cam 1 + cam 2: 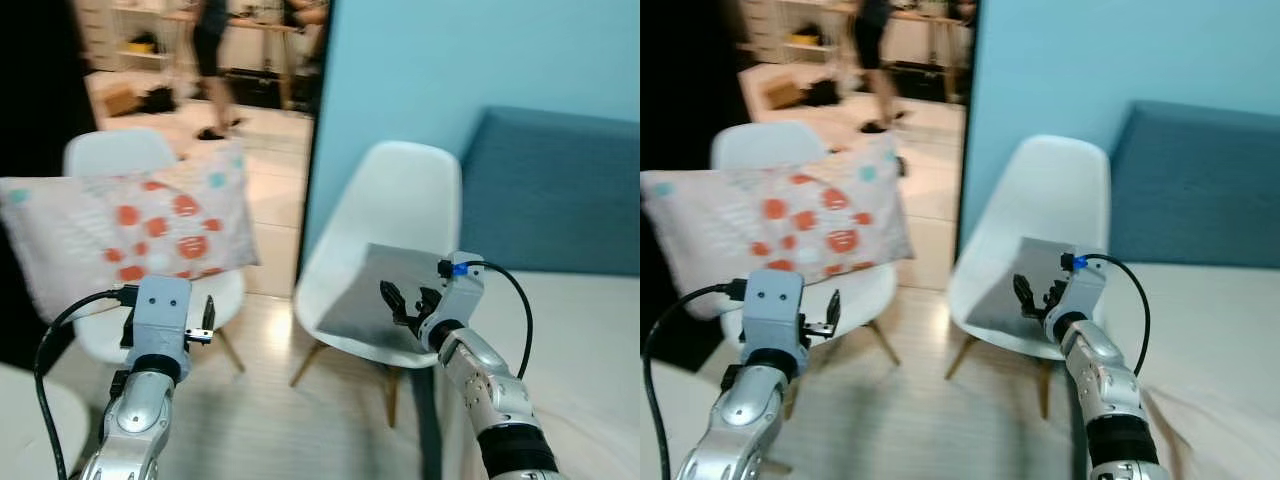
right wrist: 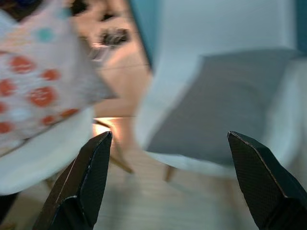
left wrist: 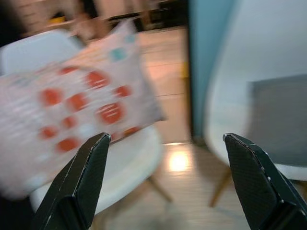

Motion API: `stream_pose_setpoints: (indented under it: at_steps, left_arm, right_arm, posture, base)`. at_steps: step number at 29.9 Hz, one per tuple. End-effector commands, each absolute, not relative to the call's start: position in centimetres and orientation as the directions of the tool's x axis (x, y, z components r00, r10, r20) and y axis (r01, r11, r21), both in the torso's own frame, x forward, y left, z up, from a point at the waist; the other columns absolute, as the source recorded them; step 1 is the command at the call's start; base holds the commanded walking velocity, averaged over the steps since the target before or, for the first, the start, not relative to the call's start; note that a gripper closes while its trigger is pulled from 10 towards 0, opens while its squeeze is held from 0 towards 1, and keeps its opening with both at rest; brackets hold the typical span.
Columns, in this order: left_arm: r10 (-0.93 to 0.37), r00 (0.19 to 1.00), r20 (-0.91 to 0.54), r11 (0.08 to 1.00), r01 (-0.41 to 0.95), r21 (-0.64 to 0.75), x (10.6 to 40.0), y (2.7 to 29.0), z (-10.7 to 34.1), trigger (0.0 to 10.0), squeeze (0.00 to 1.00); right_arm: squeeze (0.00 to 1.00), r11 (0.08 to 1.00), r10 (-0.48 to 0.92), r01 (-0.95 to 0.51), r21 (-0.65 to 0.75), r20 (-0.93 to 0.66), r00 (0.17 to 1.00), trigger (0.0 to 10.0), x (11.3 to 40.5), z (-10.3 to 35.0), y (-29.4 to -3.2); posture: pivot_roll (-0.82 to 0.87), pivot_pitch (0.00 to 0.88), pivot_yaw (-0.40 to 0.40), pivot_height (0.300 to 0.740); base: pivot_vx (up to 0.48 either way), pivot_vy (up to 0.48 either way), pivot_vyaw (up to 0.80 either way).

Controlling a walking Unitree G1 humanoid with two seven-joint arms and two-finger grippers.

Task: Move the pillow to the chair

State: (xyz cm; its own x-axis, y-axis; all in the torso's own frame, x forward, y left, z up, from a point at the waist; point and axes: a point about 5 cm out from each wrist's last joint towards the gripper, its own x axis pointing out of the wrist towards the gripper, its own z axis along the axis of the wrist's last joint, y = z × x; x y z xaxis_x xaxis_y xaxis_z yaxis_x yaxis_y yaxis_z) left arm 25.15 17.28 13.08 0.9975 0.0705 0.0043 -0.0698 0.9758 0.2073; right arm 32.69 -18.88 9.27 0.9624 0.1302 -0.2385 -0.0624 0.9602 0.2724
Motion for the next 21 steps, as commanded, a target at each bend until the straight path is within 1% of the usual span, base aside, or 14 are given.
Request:
stream_pose_setpoints:
  at_steps: [1,3,6,9,10,12,13,14,15,16,17,19,21]
  left_arm:
    - [0.004,1.0,0.001,0.985,-0.004,0.174,24.8,16.1,12.9,10.0,0.0]
    - [-0.014,1.0,0.001,0.986,0.014,0.165,24.8,15.9,12.8,10.0,0.0]
    - [-0.081,0.997,-0.005,0.988,0.081,0.13,24.3,14.6,12.7,10.0,0.0]
    - [-0.087,0.996,-0.011,0.989,0.087,0.117,24.1,14.4,12.6,10.0,0.0]
    - [-0.076,0.997,-0.018,0.991,0.078,0.109,23.7,14.4,12.4,10.0,0.0]
    - [-0.076,0.997,-0.018,0.991,0.078,0.109,23.7,14.4,12.4,10.0,0.0]
    - [-0.041,0.999,-0.03,0.994,0.044,0.096,23.4,14.8,12.1,10.0,0.0]
    - [0.027,0.999,-0.048,0.997,-0.024,0.072,23.0,15.5,11.7,10.0,0.0]
    - [0.027,0.999,-0.048,0.997,-0.024,0.072,23.0,15.5,11.7,10.0,0.0]
    - [0.082,0.995,-0.062,0.995,-0.078,0.059,22.8,16.1,11.5,10.0,0.0]
    - [0.082,0.995,-0.062,0.995,-0.078,0.059,22.8,16.1,11.5,10.0,0.0]
    - [0.178,0.98,-0.088,0.984,-0.175,0.04,22.4,17.0,11.0,10.0,0.0]
    - [0.196,0.976,-0.091,0.98,-0.193,0.044,22.4,17.2,10.9,10.0,0.0]
  right_arm:
    - [0.0,0.963,0.086,-0.014,0.268,-0.257,0.963,10.0,32.9,9.2,-19.7]
    - [0.0,0.963,0.081,-0.008,0.27,-0.261,0.962,10.0,32.9,9.2,-19.7]
    - [0.0,0.963,0.083,-0.009,0.27,-0.266,0.96,10.0,32.8,9.2,-19.7]
    - [0.0,0.961,0.099,-0.022,0.276,-0.268,0.958,10.0,32.7,9.1,-19.5]
    - [0.0,0.957,0.147,-0.072,0.28,-0.258,0.955,10.0,32.4,9.1,-18.8]
    - [0.0,0.957,0.147,-0.072,0.28,-0.258,0.955,10.0,32.4,9.1,-18.8]
    - [0.0,0.954,0.223,-0.162,0.253,-0.234,0.946,10.0,31.8,9.3,-17.7]
    - [0.0,0.945,0.295,-0.251,0.212,-0.21,0.932,10.0,31.0,9.4,-16.6]
    - [0.0,0.945,0.295,-0.251,0.212,-0.21,0.932,10.0,31.0,9.4,-16.6]
    - [0.0,0.934,0.34,-0.306,0.184,-0.196,0.92,10.0,30.4,9.5,-15.9]
    - [0.0,0.934,0.34,-0.306,0.184,-0.196,0.92,10.0,30.4,9.5,-15.9]
    - [0.0,0.926,0.368,-0.341,0.162,-0.182,0.912,10.0,29.5,9.6,-15.8]
    - [0.0,0.925,0.372,-0.346,0.158,-0.182,0.91,10.0,29.2,9.6,-15.9]
  posture:
    - [-0.01,0.0,-0.09,0.74]
    - [-0.01,0.0,-0.09,0.74]
    - [-0.01,0.0,-0.091,0.74]
    - [-0.01,0.0,-0.091,0.74]
    - [-0.01,0.0,-0.091,0.74]
    - [-0.01,0.0,-0.091,0.74]
    - [-0.01,0.0,-0.091,0.74]
    - [-0.02,0.0,-0.09,0.74]
    - [-0.02,0.0,-0.09,0.74]
    - [-0.02,0.0,-0.09,0.74]
    - [-0.02,0.0,-0.09,0.74]
    - [-0.02,0.0,-0.092,0.74]
    - [-0.02,0.0,-0.092,0.74]
  base:
    - [0.0,0.0,-0.73]
    - [0.0,0.0,-0.73]
    - [0.0,0.0,-0.72]
    - [0.0,0.0,-0.73]
    - [0.0,0.0,-0.72]
    - [0.0,0.0,-0.72]
    - [0.0,0.0,-0.73]
    - [0.0,0.0,-0.72]
    - [0.0,0.0,-0.72]
    - [0.0,0.0,-0.72]
    - [0.0,0.0,-0.72]
    - [0.0,0.0,-0.73]
    - [0.0,0.0,-0.73]
